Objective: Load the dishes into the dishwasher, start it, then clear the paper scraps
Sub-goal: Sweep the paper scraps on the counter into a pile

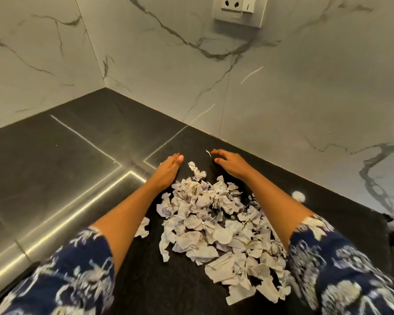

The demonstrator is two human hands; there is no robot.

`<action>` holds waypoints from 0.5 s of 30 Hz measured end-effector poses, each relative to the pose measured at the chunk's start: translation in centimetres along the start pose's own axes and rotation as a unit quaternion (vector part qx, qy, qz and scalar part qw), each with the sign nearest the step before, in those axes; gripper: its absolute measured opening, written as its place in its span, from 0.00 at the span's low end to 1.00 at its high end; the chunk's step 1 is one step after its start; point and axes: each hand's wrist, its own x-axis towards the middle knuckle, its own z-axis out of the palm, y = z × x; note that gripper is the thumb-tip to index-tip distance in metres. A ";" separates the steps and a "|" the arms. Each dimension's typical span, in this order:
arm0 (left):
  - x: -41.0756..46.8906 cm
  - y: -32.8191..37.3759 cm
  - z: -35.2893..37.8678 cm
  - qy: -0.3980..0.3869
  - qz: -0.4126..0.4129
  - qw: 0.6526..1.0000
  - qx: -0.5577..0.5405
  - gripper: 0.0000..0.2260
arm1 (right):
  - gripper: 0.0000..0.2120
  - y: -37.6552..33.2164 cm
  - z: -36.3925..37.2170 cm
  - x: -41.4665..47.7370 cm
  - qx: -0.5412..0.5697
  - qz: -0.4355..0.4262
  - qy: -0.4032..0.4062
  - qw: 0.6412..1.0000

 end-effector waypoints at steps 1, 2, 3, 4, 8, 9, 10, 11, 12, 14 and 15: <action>1.3 0.1 -0.2 -0.012 0.004 0.999 0.043 0.26 | 0.22 -0.2 0.3 1.3 -0.018 0.004 -0.035 0.999; 2.5 0.0 -0.1 -0.025 0.011 0.996 0.087 0.26 | 0.23 -0.4 0.7 2.4 -0.045 0.003 -0.069 0.997; 3.4 -0.3 0.0 -0.041 0.019 0.990 0.135 0.26 | 0.23 -0.5 1.1 3.1 -0.075 0.003 -0.095 0.993; 3.8 -0.5 0.2 -0.057 0.032 0.982 0.179 0.25 | 0.23 -0.4 1.5 3.4 -0.096 0.000 -0.106 0.990; 1.7 -1.3 0.8 -0.116 0.111 0.966 0.204 0.26 | 0.20 0.0 1.6 0.1 -0.052 -0.026 -0.051 0.997; 0.5 -1.1 0.9 -0.138 0.130 0.963 0.192 0.29 | 0.19 0.3 1.6 -1.6 -0.058 -0.029 -0.046 0.997; -0.9 -0.9 0.9 -0.160 0.139 0.961 0.177 0.31 | 0.18 0.6 1.6 -3.3 -0.073 -0.033 -0.051 0.995; -2.4 -0.6 0.9 -0.184 0.142 0.960 0.157 0.31 | 0.18 0.9 1.5 -5.1 -0.090 -0.032 -0.062 0.994; -3.9 -0.4 0.6 -0.208 0.125 0.963 0.120 0.28 | 0.17 1.2 1.4 -6.9 -0.101 -0.031 -0.074 0.992; -6.6 -0.6 -0.6 -0.220 0.077 0.972 0.022 0.24 | 0.18 1.7 0.9 -10.2 -0.106 -0.032 -0.061 0.992; -7.8 -1.4 -1.6 -0.194 0.062 0.979 -0.004 0.24 | 0.18 1.8 0.5 -12.0 -0.097 -0.027 -0.026 0.995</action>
